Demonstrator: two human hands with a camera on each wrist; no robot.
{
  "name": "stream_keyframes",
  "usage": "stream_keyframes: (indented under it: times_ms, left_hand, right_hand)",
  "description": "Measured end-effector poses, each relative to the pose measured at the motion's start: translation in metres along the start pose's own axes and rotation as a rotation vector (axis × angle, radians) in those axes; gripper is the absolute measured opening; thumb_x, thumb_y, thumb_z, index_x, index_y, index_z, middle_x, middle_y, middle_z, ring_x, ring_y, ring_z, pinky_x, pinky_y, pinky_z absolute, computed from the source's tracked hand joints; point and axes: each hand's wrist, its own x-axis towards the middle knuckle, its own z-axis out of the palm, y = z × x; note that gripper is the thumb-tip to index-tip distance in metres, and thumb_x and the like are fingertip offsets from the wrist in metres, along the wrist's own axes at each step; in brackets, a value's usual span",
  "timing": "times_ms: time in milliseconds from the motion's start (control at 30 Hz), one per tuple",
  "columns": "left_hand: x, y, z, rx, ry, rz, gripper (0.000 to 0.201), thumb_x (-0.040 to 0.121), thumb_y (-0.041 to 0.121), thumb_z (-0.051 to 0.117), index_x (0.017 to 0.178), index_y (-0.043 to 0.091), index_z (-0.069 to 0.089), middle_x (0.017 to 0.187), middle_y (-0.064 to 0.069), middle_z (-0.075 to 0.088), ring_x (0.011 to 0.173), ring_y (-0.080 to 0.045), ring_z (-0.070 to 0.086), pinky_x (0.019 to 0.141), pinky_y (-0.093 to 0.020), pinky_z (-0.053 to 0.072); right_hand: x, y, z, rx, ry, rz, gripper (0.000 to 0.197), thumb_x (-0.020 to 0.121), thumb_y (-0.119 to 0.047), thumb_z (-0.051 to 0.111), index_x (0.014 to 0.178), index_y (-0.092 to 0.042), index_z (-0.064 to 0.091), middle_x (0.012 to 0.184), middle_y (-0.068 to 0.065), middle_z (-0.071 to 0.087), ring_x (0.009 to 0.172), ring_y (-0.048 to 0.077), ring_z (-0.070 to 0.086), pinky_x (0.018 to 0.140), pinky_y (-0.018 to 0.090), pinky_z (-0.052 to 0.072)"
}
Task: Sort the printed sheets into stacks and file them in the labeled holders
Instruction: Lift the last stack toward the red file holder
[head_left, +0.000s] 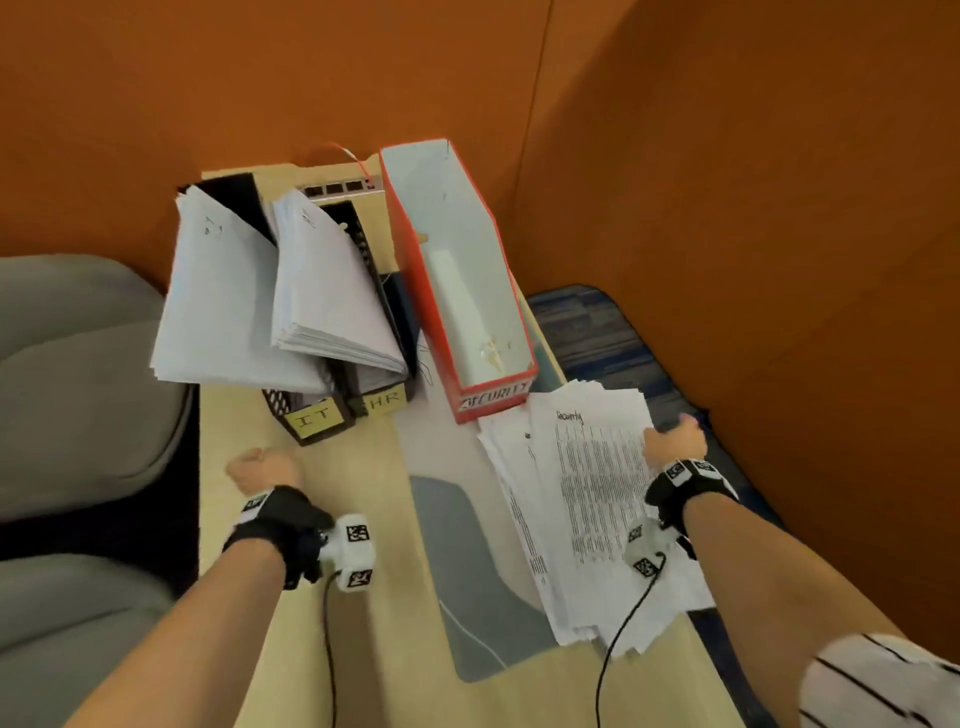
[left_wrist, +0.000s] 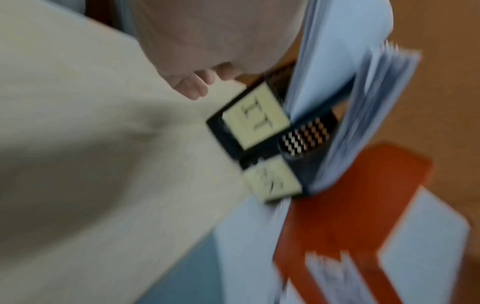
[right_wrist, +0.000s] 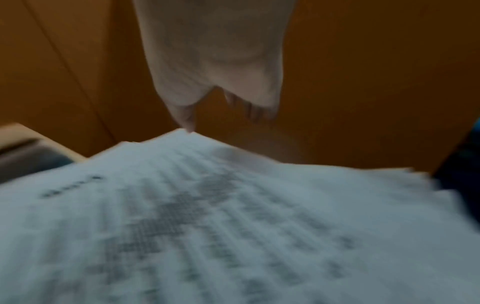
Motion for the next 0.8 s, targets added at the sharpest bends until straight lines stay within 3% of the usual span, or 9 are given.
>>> stream_keyframes:
  times_ms: [100,167,267,333,400,500,567,667,800]
  left_hand:
    - [-0.071,-0.059,0.035,0.141,-0.417,0.074,0.023,0.087,0.009,0.048,0.101,-0.005,0.059,0.102,-0.026,0.063,0.102,-0.035,0.059,0.085,-0.040,0.045]
    - [-0.122,-0.083,0.062,0.227,-0.841,0.015,0.013,0.088,0.010,0.052,0.098,0.004,0.058,0.081,-0.013,0.058,0.082,-0.023,0.056,0.068,-0.031,0.044]
    - [-0.179,-0.111,0.098,0.361,-1.099,-0.071,0.026,0.088,0.016,0.059,0.111,0.011,0.047,0.096,-0.004,0.056,0.083,-0.016,0.056,0.070,-0.033,0.050]
    - [-0.198,-0.121,0.110,0.443,-1.095,0.026,0.051,0.086,0.016,0.062,0.129,0.008,0.034,0.122,-0.004,0.051,0.111,-0.023,0.054,0.098,-0.038,0.046]
    - [-0.208,-0.125,0.110,0.579,-1.014,0.126,0.064,0.090,0.014,0.057,0.142,0.003,0.021,0.139,-0.011,0.039,0.129,-0.029,0.041,0.109,-0.036,0.036]
    - [-0.201,-0.130,0.094,0.648,-0.982,0.157,0.061,0.087,0.014,0.057,0.139,0.002,0.028,0.138,-0.012,0.041,0.125,-0.031,0.045,0.103,-0.030,0.039]
    - [-0.184,-0.132,0.077,0.611,-0.940,0.136,0.055,0.078,0.019,0.064,0.128,0.006,0.045,0.129,-0.015,0.053,0.111,-0.030,0.055,0.100,-0.039,0.045]
    - [-0.183,-0.115,0.037,0.245,-0.942,0.050,0.028,0.082,0.004,0.063,0.109,0.008,0.058,0.114,-0.014,0.064,0.096,-0.026,0.061,0.088,-0.038,0.049]
    - [-0.209,-0.062,-0.020,-0.121,-0.813,0.225,0.039,0.085,-0.006,0.047,0.120,0.009,0.053,0.113,-0.005,0.064,0.102,-0.023,0.059,0.085,-0.037,0.049]
  right_hand:
    - [0.007,0.052,-0.013,-0.111,-0.245,0.180,0.095,0.079,-0.052,0.069,0.150,-0.010,0.023,0.146,0.017,0.042,0.121,0.040,0.052,0.082,0.044,0.047]
    - [0.003,0.069,-0.004,-0.132,-0.471,0.058,0.082,0.076,-0.054,0.072,0.141,-0.011,0.046,0.135,0.013,0.057,0.112,0.032,0.060,0.086,0.040,0.050]
    - [-0.013,0.080,0.014,-0.167,-0.566,-0.122,0.061,0.069,-0.049,0.077,0.120,-0.019,0.064,0.117,0.000,0.067,0.105,0.023,0.063,0.093,0.036,0.050]
    - [-0.036,0.080,0.019,-0.124,-0.459,-0.211,0.042,0.081,-0.033,0.071,0.117,-0.019,0.056,0.109,-0.002,0.062,0.102,0.020,0.061,0.084,0.030,0.048]
    - [-0.059,0.084,0.020,0.008,-0.403,-0.286,0.036,0.086,-0.026,0.065,0.119,-0.023,0.050,0.107,-0.004,0.062,0.097,0.015,0.061,0.082,0.029,0.050]
    - [-0.077,0.092,0.013,0.206,-0.631,-0.256,0.046,0.087,-0.010,0.064,0.127,-0.028,0.050,0.118,-0.003,0.065,0.108,0.017,0.063,0.095,0.037,0.051]
    - [-0.081,0.096,-0.003,0.303,-0.821,-0.169,0.052,0.086,0.004,0.061,0.130,-0.023,0.055,0.123,0.001,0.067,0.112,0.021,0.064,0.103,0.046,0.046]
    - [-0.091,0.091,-0.032,0.310,-1.033,-0.254,0.049,0.084,-0.004,0.067,0.130,-0.019,0.058,0.123,0.005,0.068,0.114,0.026,0.064,0.104,0.052,0.044]
    - [-0.130,0.068,-0.065,0.384,-0.975,-0.420,0.041,0.085,-0.008,0.069,0.125,-0.012,0.061,0.122,0.008,0.068,0.113,0.027,0.065,0.101,0.052,0.047]
